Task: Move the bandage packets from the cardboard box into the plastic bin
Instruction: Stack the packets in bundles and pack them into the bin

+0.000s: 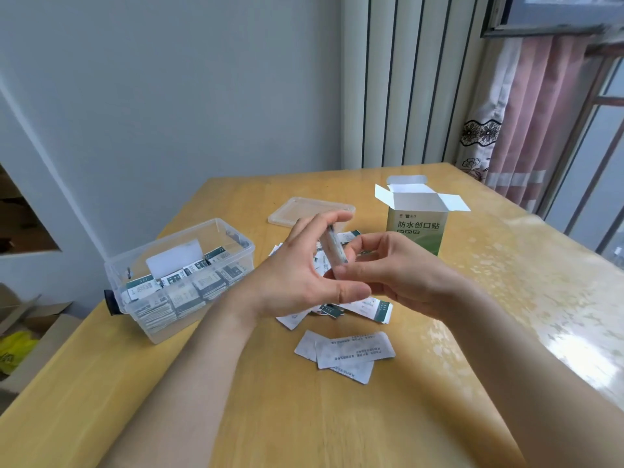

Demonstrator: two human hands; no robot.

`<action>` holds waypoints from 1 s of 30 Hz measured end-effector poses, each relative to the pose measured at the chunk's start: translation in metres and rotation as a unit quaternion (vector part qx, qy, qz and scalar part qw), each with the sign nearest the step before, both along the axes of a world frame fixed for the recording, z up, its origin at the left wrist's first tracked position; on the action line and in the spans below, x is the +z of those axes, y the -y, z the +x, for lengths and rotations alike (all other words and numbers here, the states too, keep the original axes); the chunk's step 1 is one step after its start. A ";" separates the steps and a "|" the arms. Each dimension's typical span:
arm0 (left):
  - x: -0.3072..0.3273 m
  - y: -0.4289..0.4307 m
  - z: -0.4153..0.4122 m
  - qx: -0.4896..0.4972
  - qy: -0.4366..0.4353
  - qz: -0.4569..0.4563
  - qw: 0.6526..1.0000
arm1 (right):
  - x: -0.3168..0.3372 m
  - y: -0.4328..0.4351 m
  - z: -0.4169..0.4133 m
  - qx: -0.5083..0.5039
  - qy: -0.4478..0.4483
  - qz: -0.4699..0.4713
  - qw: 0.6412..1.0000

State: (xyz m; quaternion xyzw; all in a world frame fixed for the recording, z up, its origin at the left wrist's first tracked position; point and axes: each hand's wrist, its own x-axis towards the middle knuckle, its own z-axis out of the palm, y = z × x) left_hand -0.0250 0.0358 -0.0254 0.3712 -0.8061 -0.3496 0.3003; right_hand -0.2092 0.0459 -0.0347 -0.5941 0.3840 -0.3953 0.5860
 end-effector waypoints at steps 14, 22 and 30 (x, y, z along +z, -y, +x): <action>0.039 0.007 0.076 0.089 -0.264 0.141 0.950 | 0.051 0.006 0.070 -0.008 -0.206 -0.186 0.961; 0.048 0.022 0.137 0.127 -0.266 0.148 0.944 | 0.064 0.035 0.137 0.035 -0.174 -0.141 0.974; 0.026 0.036 0.191 0.338 -0.082 -0.056 0.936 | 0.059 0.073 0.197 0.022 -0.343 -0.157 0.926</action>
